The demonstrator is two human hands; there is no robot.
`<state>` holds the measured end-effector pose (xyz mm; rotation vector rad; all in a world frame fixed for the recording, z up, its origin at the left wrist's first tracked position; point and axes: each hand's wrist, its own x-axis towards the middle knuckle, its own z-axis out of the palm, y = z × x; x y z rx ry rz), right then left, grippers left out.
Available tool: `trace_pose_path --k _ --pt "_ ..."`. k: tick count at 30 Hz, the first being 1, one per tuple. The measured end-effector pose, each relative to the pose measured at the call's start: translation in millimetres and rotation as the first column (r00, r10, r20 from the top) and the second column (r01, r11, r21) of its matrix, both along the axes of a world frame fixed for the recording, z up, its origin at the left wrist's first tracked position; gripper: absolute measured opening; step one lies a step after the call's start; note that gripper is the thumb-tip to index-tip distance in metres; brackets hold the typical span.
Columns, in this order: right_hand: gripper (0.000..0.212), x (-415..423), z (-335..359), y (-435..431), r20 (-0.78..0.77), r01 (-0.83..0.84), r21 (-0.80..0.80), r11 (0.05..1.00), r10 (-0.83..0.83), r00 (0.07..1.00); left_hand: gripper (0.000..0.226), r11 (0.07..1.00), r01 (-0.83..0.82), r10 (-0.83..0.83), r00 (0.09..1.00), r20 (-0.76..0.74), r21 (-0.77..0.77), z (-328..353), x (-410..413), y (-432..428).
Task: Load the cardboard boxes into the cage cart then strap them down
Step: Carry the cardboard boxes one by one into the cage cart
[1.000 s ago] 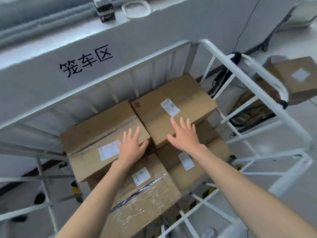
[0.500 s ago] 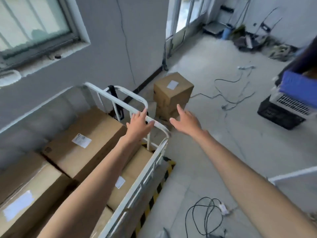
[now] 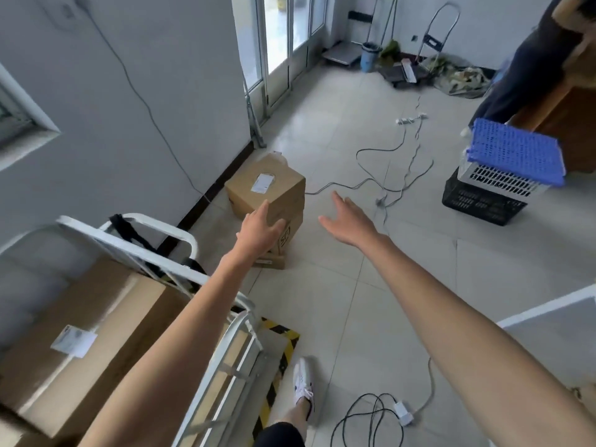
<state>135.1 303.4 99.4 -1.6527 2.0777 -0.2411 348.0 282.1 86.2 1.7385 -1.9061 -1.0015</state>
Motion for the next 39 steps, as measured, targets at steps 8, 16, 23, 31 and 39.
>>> trace_pose_path --k 8,16,23,31,39 --pt "0.077 -46 -30 -95 0.081 -0.014 0.088 0.996 0.007 0.997 0.071 0.987 -0.099 0.111 0.989 -0.093 0.127 -35 -83 -117" --pt "0.08 -100 -69 -223 0.113 -0.098 0.132 0.986 0.083 0.99 0.069 0.974 -0.175 0.182 0.983 -0.039 0.144 -62 -139 -227" --pt "0.079 -132 -103 -357 0.16 -0.247 0.137 0.959 0.225 0.961 0.057 0.917 -0.341 0.343 0.939 0.027 0.209 -93 -168 -320" --pt "0.082 -114 -157 -473 0.209 -0.397 0.25 0.883 0.351 0.913 0.063 0.762 -0.546 0.55 0.83 0.099 0.347 -155 -140 -388" --pt "0.081 -81 -258 -570 0.178 -0.403 0.415 0.816 0.361 0.915 0.068 0.564 -0.632 0.599 0.756 0.264 0.532 -261 -89 -448"
